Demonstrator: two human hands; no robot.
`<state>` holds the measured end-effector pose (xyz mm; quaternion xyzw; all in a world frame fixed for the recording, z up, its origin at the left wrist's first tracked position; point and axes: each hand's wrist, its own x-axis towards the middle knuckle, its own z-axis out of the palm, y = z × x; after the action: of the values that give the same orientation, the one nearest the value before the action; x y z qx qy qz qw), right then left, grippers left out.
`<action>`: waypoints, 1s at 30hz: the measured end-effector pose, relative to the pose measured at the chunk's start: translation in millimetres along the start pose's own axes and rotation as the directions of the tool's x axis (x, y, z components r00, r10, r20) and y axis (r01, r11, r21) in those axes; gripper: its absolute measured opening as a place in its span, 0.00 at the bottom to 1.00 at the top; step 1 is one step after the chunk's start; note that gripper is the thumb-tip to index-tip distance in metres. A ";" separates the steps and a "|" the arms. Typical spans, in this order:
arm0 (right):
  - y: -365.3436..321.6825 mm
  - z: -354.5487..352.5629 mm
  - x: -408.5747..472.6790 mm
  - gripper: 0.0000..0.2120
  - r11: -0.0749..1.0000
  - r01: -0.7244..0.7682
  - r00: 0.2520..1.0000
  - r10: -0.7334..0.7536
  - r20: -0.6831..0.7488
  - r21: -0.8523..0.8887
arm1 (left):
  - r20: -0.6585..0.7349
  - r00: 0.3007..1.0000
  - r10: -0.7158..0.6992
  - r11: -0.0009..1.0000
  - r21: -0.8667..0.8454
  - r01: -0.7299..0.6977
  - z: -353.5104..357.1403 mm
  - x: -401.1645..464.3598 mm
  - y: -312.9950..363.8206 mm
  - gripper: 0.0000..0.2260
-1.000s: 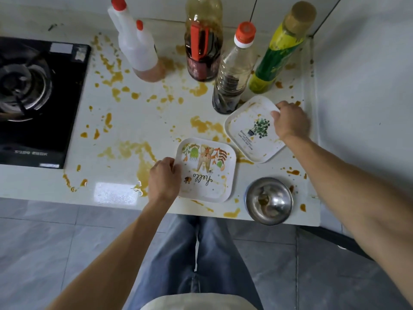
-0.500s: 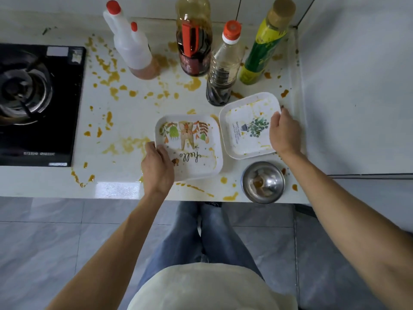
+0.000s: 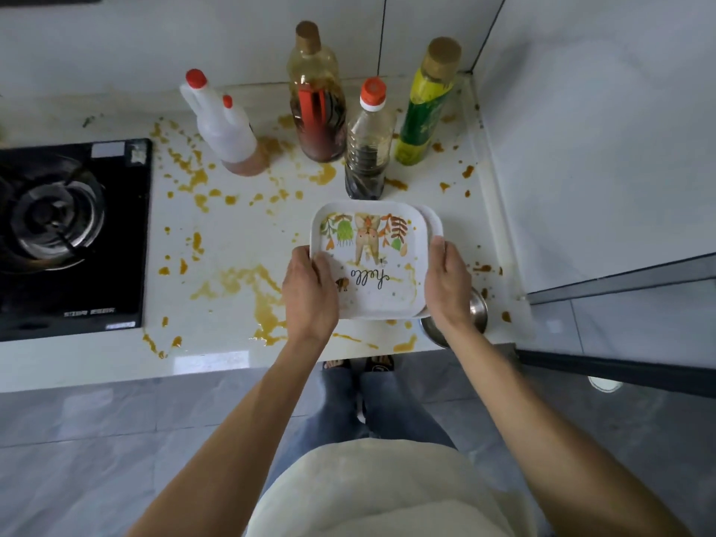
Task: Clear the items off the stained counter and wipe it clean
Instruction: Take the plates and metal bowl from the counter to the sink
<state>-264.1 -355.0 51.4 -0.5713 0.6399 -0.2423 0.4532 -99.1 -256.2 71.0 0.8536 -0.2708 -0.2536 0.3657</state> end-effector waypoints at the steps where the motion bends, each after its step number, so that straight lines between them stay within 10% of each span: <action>1: 1.7 0.1 -4.3 0.22 0.999 -0.015 1.000 0.015 0.013 0.036 | 0.006 1.000 0.005 1.000 -0.003 -0.005 1.5 -1.7 0.2 0.11; 16: 58.8 -58.1 -39.3 0.14 0.969 -0.184 0.978 0.197 -0.065 0.165 | 0.332 0.940 -0.082 0.942 -0.282 0.181 32.8 -28.6 1.3 0.17; 30: 149.9 -145.1 -117.5 0.18 0.894 -0.379 0.850 0.438 -0.292 0.238 | 0.606 0.768 -0.205 0.977 0.086 0.193 123.2 -30.3 -5.1 0.21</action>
<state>-472.6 -239.0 31.4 -0.3304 0.7916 -0.2885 0.4253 -197.4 -293.6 -0.2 0.7526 -0.2849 -0.5507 0.2215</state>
